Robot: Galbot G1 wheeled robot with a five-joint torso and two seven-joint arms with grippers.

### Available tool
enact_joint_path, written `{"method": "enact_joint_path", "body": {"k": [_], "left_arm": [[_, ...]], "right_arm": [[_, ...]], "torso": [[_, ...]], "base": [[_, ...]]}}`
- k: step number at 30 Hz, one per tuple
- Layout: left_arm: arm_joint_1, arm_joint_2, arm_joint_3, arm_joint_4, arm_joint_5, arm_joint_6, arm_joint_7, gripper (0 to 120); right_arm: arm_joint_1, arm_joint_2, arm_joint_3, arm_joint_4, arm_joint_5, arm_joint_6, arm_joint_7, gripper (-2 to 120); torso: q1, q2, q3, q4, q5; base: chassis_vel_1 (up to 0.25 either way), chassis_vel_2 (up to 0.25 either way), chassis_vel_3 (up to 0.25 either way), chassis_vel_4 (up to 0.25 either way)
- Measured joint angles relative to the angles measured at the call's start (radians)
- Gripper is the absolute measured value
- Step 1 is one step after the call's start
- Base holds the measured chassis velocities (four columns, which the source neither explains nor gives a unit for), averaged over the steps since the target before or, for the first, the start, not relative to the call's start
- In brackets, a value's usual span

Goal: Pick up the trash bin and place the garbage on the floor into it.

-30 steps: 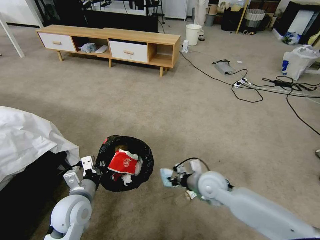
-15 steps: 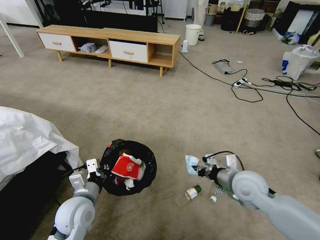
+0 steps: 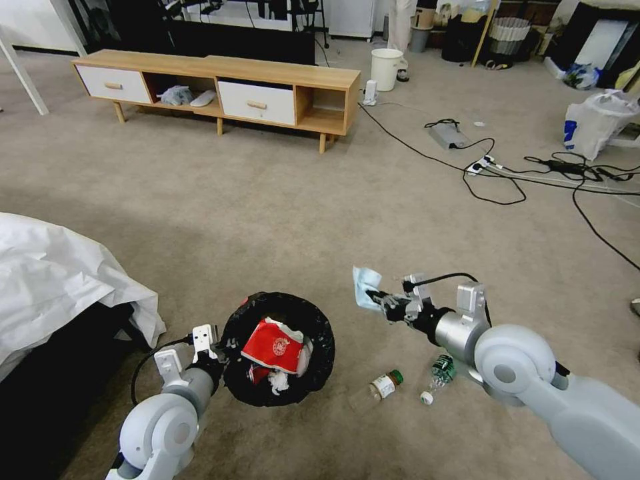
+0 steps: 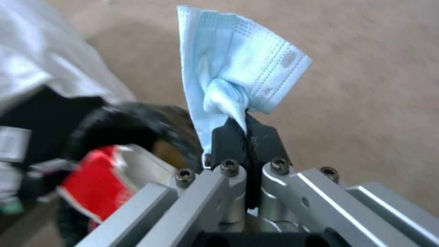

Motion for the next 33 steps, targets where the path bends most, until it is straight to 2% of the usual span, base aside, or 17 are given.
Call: {"method": "enact_joint_path", "body": {"k": [9, 33], "left_arm": [[-0.010, 0.000, 0.017, -0.007, -0.012, 0.005, 0.000, 0], [-0.075, -0.032, 0.064, -0.030, -0.042, 0.021, -0.033, 0]], "right_arm": [[0.074, -0.005, -0.024, 0.047, 0.022, 0.018, -0.123, 0], [0.150, 0.006, -0.129, 0.094, 0.031, 0.022, -0.294, 0]], "torso": [[0.000, 0.000, 0.000, 0.0002, 0.0000], [0.000, 0.000, 0.000, 0.0002, 0.0000]], "base": [[0.000, 0.000, 0.000, 0.000], [0.000, 0.000, 0.000, 0.000]]}}
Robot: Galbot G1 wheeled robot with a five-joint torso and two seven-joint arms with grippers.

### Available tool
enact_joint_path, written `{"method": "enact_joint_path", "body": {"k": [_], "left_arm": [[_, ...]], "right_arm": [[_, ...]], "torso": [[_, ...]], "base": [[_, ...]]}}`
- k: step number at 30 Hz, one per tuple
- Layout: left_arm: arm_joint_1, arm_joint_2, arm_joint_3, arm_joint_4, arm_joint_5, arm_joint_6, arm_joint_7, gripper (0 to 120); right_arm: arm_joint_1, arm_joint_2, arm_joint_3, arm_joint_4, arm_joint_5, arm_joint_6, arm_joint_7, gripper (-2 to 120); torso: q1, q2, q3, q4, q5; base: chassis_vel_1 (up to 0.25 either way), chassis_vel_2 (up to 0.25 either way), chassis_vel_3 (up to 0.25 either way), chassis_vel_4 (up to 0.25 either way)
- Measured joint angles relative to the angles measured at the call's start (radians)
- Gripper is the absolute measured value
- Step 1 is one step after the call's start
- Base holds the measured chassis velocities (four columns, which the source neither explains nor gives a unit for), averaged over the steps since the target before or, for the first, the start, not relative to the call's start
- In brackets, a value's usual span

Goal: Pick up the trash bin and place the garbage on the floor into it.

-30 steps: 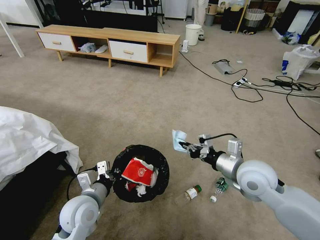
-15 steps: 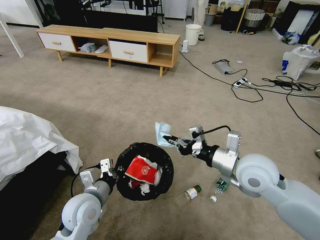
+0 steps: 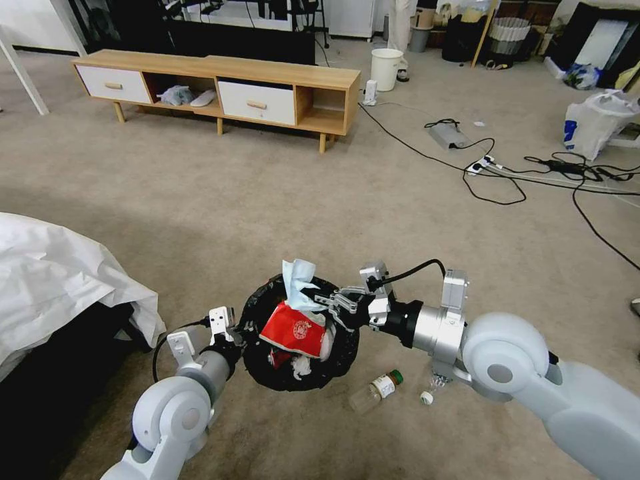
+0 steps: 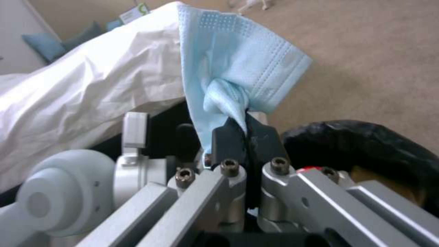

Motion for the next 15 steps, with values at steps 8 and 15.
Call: {"method": "enact_joint_path", "body": {"k": [8, 15], "left_arm": [[-0.019, -0.011, 0.014, 0.014, 0.002, 0.006, -0.012, 0], [-0.030, -0.020, 0.024, 0.042, 0.011, 0.012, -0.017, 0]], "right_arm": [[0.021, -0.009, -0.014, 0.008, 0.006, 0.000, -0.021, 0], [0.024, -0.009, -0.026, 0.013, 0.007, -0.001, -0.022, 0]], "torso": [[0.000, 0.000, 0.000, -0.0001, 0.0000], [0.000, 0.000, 0.000, -0.0001, 0.0000]], "base": [[0.000, 0.000, 0.000, 0.000], [0.000, 0.000, 0.000, 0.000]]}}
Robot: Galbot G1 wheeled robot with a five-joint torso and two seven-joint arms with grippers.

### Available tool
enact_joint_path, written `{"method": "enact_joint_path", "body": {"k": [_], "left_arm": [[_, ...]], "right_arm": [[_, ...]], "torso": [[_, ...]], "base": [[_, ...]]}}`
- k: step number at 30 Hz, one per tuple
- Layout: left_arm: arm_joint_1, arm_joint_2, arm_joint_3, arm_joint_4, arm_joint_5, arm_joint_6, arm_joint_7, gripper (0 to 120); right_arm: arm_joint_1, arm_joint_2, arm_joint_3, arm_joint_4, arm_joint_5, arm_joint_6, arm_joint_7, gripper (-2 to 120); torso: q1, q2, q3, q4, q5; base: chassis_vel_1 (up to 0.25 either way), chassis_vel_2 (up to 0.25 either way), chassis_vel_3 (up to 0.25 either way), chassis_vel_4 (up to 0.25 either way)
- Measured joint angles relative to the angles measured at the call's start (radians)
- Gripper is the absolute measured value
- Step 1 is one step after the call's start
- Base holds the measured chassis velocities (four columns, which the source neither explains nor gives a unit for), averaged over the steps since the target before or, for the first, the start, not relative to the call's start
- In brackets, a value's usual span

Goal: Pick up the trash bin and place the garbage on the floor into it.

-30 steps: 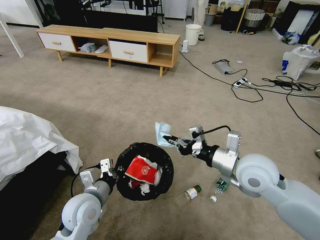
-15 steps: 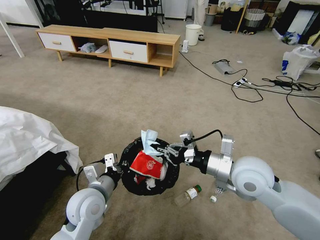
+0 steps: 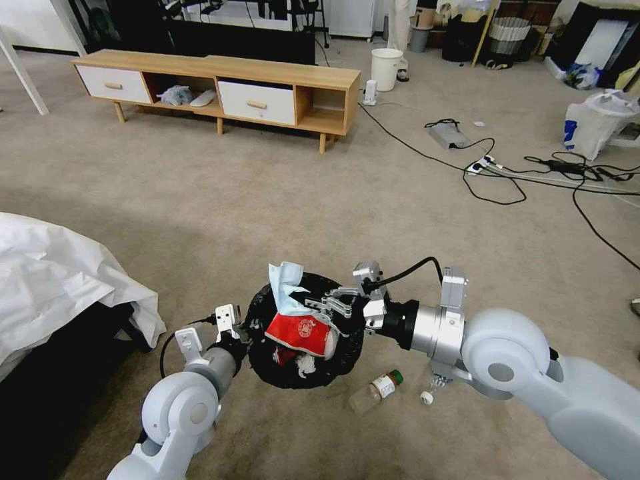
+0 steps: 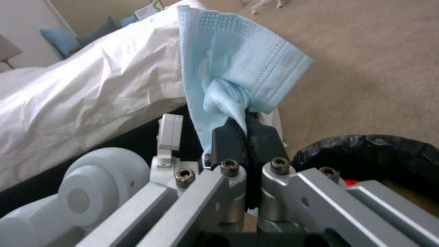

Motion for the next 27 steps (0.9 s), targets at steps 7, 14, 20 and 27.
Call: {"method": "enact_joint_path", "body": {"k": [7, 14, 20, 27], "left_arm": [[-0.001, -0.012, 0.008, 0.003, 0.007, 0.000, 0.000, 0], [0.001, -0.010, 0.006, -0.013, -0.003, 0.000, -0.008, 0], [0.004, -0.008, 0.003, -0.024, -0.012, 0.000, -0.012, 0], [0.012, -0.013, 0.001, -0.040, -0.017, 0.000, -0.017, 0]], "right_arm": [[-0.047, -0.011, 0.010, 0.002, -0.018, -0.002, -0.010, 0], [-0.133, -0.023, 0.039, -0.008, -0.065, -0.005, -0.017, 0], [-0.180, -0.031, 0.058, -0.019, -0.106, -0.006, -0.027, 0], [-0.227, -0.034, 0.068, -0.038, -0.150, -0.007, -0.035, 0]], "torso": [[0.000, 0.000, 0.000, 0.0000, 0.0000], [0.000, 0.000, 0.000, -0.0001, 0.0001], [0.000, 0.000, 0.000, -0.0001, 0.0001], [0.000, 0.000, 0.000, -0.0001, 0.0000]], "base": [[0.000, 0.000, 0.000, 0.000], [0.000, 0.000, 0.000, 0.000], [0.000, 0.000, 0.000, 0.000], [0.000, 0.000, 0.000, 0.000]]}}
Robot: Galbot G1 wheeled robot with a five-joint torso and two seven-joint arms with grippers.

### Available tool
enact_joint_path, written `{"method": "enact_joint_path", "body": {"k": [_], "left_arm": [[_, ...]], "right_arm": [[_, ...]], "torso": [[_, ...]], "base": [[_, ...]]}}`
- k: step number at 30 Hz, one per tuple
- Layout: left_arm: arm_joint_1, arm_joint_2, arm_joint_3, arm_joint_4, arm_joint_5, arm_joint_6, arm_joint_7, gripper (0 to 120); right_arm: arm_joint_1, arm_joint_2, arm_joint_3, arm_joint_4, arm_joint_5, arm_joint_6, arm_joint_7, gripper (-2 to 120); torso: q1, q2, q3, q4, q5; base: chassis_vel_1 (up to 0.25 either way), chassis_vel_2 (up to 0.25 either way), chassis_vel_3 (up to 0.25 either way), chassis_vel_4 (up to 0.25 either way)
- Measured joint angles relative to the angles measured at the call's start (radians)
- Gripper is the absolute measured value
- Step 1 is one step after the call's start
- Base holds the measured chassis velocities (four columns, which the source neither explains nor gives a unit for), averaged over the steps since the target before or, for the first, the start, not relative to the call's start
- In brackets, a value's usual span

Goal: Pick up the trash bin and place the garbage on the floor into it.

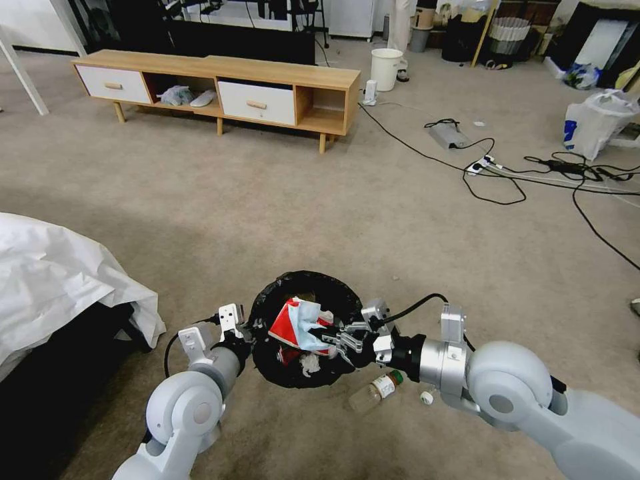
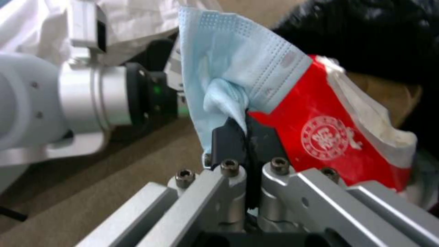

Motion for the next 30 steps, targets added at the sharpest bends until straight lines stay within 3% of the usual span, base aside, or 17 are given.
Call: {"method": "enact_joint_path", "body": {"k": [30], "left_arm": [[0.077, -0.029, 0.043, -0.060, 0.046, 0.002, 0.006, 0]], "right_arm": [[0.062, 0.100, -0.097, -0.096, -0.050, -0.004, 0.027, 0]], "torso": [[0.000, 0.000, 0.000, 0.0001, -0.0001]], "base": [[0.000, 0.000, 0.000, 0.000]]}}
